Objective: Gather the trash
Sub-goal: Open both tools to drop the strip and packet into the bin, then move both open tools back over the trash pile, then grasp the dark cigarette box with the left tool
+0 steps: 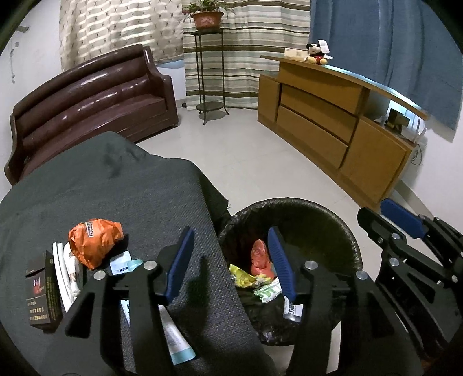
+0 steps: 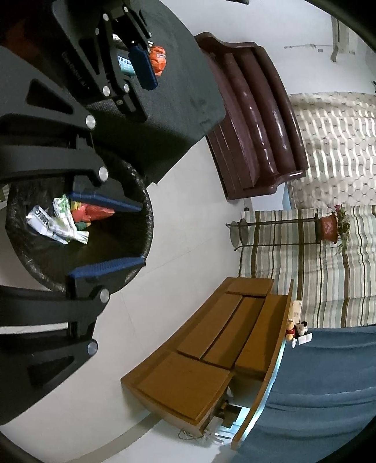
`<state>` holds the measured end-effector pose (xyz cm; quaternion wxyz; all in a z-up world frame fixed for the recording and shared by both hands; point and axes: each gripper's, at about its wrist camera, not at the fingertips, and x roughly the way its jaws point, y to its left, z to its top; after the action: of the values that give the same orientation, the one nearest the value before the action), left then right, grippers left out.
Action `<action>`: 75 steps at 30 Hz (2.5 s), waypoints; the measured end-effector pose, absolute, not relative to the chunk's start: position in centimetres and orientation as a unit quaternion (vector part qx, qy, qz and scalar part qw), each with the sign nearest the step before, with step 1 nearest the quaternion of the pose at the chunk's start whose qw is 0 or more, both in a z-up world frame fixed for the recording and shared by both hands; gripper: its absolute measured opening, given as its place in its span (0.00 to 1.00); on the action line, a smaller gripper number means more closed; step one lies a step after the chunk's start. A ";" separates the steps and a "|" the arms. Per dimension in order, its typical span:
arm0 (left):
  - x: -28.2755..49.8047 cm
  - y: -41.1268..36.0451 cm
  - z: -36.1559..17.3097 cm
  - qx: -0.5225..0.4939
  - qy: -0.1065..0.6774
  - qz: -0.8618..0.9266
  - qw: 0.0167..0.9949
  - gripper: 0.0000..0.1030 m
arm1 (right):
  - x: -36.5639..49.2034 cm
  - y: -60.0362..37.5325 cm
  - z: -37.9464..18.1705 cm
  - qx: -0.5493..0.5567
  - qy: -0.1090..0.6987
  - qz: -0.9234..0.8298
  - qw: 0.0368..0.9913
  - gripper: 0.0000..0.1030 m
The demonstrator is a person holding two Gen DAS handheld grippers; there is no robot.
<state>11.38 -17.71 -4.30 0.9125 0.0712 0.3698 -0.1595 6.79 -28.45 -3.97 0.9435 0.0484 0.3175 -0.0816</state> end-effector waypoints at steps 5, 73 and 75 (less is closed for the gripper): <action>11.3 -17.4 -4.0 0.067 0.368 -0.157 0.914 0.57 | 6.6 -28.2 -3.6 0.043 0.311 -0.086 0.945 0.49; 11.0 4.5 -6.0 -0.021 0.448 -0.017 0.894 0.57 | 9.0 -17.3 -4.2 0.041 0.356 0.030 0.933 0.71; 10.8 4.6 -6.0 -0.023 0.447 -0.024 0.894 0.54 | 9.0 -17.1 -4.2 0.040 0.358 0.032 0.932 0.71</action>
<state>10.84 4.64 -6.03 0.8941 -0.0230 0.4466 -0.0236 9.05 -17.09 -4.19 0.9323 0.0400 0.3580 0.0324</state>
